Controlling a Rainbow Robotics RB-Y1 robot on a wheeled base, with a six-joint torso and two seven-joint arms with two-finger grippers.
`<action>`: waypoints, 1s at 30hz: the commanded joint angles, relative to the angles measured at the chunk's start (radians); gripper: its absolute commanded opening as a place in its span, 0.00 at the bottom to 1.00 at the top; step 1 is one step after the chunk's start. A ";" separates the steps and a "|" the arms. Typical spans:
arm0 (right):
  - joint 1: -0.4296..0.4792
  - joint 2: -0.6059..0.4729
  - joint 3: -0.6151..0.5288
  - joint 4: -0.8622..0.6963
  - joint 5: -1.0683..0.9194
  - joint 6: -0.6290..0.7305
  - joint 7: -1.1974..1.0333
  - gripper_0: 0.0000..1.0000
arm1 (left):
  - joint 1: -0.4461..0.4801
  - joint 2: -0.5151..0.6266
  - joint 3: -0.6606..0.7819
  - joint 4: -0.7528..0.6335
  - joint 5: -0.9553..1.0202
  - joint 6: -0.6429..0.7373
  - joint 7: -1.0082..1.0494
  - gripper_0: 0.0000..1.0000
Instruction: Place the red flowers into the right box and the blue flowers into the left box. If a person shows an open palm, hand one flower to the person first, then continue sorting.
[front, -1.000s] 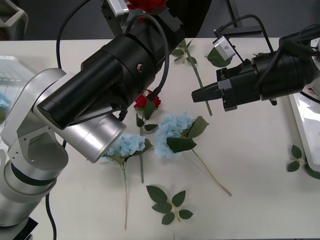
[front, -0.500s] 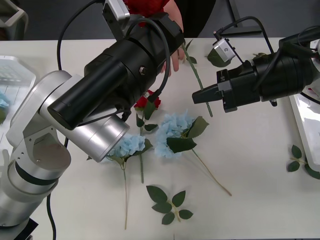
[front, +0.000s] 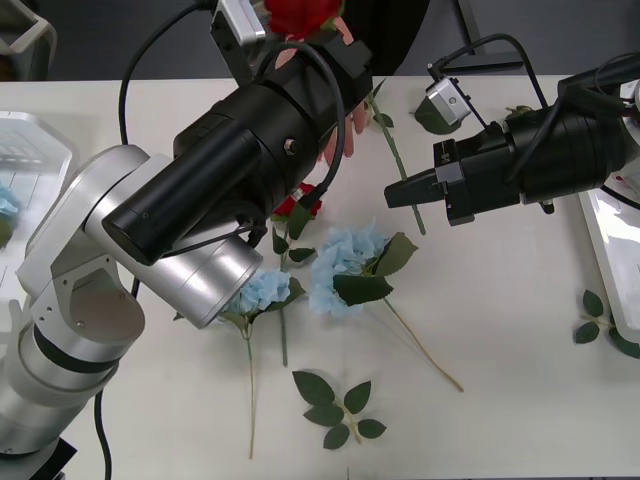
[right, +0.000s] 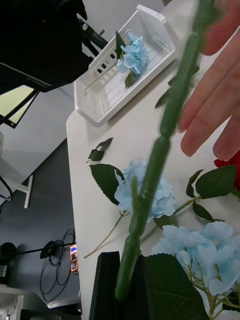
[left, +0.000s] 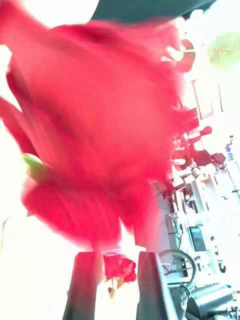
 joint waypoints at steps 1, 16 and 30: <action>-0.004 -0.006 -0.016 -0.029 -0.002 -0.009 -0.028 0.00 | -0.001 -0.007 -0.025 -0.014 0.010 -0.014 0.057 1.00; -0.004 -0.021 -0.016 -0.025 -0.002 -0.049 -0.031 0.00 | -0.001 -0.007 -0.026 -0.014 0.038 -0.014 0.057 1.00; -0.041 -0.024 -0.171 0.185 0.065 -0.286 0.014 0.00 | -0.001 -0.007 -0.026 -0.015 0.033 -0.014 0.058 1.00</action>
